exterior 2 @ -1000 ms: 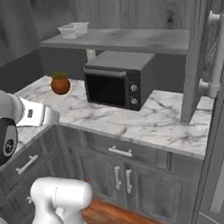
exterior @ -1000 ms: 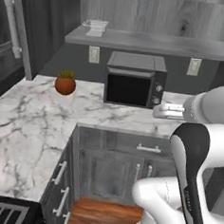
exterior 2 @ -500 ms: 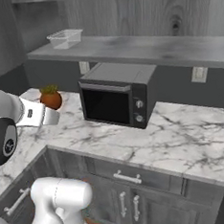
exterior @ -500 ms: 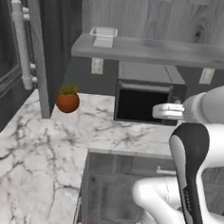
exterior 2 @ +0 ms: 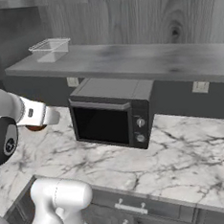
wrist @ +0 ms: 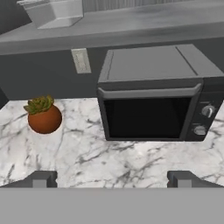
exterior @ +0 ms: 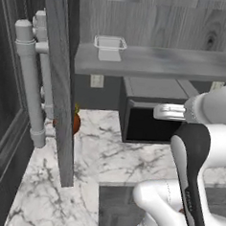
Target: Retrieve the tupperware and aluminum foil from the cabinet and place them on the dining counter near the plate with lemon wedge and carrot to prepare for storing leftovers.
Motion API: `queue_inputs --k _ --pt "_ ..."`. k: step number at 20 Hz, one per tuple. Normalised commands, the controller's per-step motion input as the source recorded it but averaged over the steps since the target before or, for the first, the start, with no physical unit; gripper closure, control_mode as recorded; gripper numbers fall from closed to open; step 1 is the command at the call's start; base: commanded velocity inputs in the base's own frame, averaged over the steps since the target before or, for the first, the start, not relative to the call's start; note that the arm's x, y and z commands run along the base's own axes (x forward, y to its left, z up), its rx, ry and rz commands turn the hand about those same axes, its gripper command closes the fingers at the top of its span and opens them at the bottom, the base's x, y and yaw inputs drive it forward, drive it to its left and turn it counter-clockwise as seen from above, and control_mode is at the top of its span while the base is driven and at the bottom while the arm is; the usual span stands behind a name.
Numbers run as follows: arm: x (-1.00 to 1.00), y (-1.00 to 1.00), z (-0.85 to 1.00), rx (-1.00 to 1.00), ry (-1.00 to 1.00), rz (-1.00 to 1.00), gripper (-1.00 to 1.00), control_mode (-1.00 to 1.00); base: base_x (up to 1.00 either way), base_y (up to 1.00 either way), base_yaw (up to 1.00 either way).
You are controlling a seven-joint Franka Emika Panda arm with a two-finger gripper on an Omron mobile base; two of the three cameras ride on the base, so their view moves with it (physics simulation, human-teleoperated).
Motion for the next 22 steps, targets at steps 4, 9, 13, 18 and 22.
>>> queue_inputs --k 4,9,13,18,22 --pt "0.0 0.0 0.0 0.0 0.0 0.0 -1.0 1.0 0.65 0.44 -0.22" --pt "0.02 0.06 0.05 -0.01 -0.01 -0.03 -1.0 -1.0 0.27 0.27 -0.18" --pt "0.01 0.24 0.61 -0.05 -0.05 -0.05 -1.0 -1.0 0.0 0.0 0.0" --pt "0.03 0.09 0.8 -0.03 -0.03 -0.01 -1.0 -1.0 0.0 0.0 0.0" --pt "0.12 0.0 0.75 -0.03 -0.02 0.0 -1.0 -1.0 0.0 0.0 0.0"
